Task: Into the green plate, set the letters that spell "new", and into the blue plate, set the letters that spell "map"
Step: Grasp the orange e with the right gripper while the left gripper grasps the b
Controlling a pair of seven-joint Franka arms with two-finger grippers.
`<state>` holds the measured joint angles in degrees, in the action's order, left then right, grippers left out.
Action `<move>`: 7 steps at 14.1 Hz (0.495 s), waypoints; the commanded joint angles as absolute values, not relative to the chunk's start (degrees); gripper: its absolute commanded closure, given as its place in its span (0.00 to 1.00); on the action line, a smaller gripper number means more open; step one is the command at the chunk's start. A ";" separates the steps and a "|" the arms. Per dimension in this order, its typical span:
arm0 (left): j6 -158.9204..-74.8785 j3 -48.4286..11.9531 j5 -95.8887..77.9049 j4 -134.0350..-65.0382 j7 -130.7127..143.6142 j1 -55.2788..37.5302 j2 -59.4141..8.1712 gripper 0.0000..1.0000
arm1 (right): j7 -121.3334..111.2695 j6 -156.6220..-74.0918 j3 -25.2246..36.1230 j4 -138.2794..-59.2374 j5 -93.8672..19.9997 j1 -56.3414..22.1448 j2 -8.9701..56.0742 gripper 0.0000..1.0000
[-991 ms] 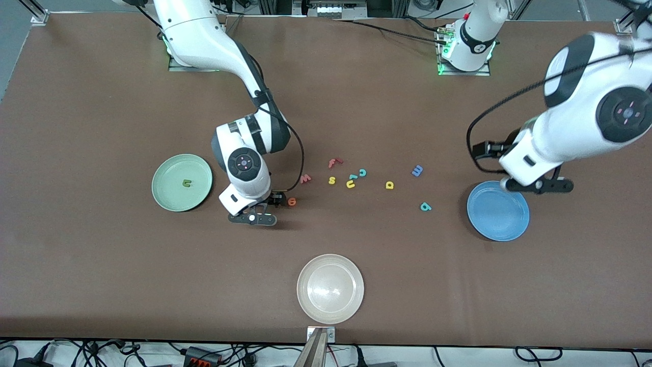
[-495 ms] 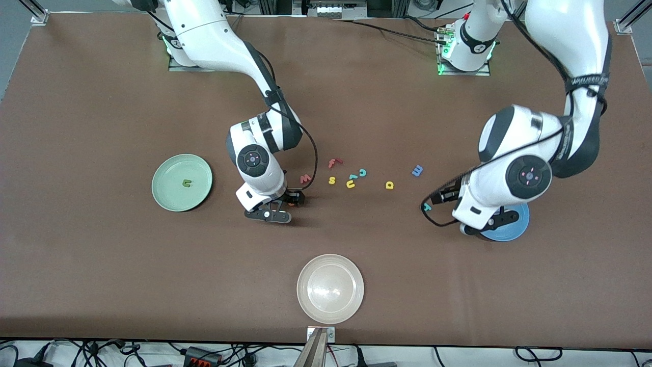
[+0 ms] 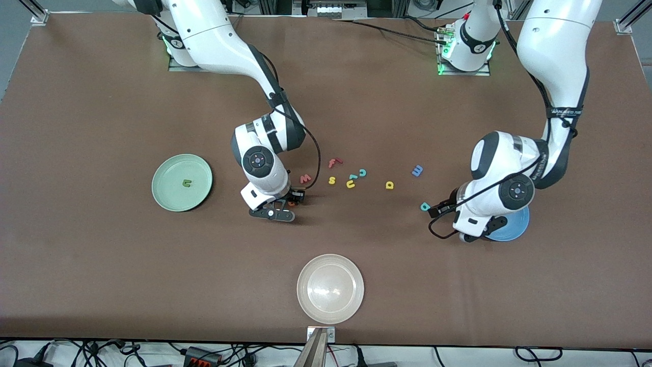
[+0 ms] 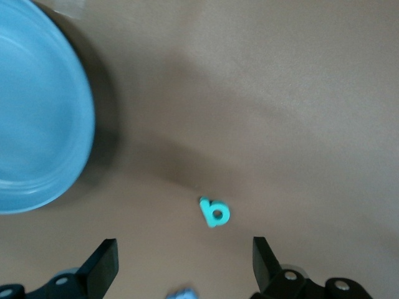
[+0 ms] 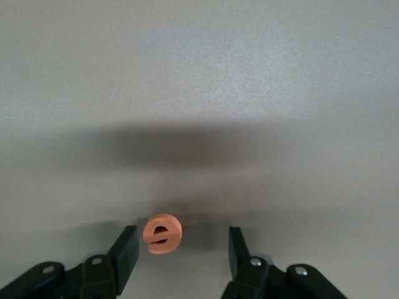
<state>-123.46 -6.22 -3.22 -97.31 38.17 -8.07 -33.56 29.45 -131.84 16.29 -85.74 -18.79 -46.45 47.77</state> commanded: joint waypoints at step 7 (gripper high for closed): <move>-143.34 -6.77 -3.69 -108.02 39.29 -10.99 -34.45 0.18 | 29.53 -132.45 16.26 -82.62 -19.42 -47.72 50.27 0.40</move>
